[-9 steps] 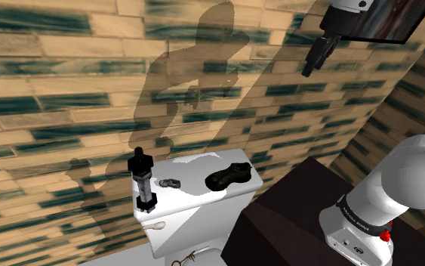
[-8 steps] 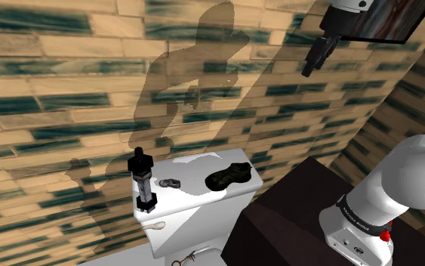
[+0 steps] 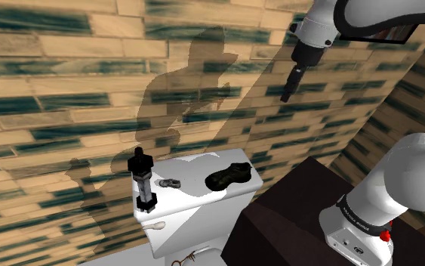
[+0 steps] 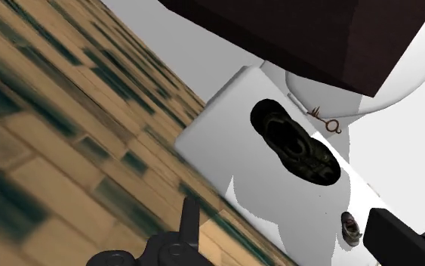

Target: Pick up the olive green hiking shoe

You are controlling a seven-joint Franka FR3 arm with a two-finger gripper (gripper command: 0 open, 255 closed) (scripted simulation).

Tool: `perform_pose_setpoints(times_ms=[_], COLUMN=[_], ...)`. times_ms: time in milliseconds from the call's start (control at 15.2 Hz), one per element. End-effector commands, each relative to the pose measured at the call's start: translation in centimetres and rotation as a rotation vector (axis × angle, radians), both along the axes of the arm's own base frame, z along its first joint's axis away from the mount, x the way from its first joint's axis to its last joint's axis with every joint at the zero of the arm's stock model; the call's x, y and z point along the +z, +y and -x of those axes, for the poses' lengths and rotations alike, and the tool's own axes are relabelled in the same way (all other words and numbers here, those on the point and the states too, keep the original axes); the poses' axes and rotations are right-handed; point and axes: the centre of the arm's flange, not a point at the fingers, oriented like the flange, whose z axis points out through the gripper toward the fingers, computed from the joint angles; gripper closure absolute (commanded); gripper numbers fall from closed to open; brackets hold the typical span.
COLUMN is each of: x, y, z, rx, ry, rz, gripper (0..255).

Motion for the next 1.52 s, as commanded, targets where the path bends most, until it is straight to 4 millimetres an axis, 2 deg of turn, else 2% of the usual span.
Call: perform_pose_setpoints(times_ms=[0,726,1452], x=[-2.2,-15.3,-28.5], y=[0.7,6.4,12.4], z=[-0.7,-2.9,-2.8], rx=[0.070,0.439,0.809], ry=[0.000,0.015,0.030], rz=[0.002,0.012,0.023], gripper=[0,0,0])
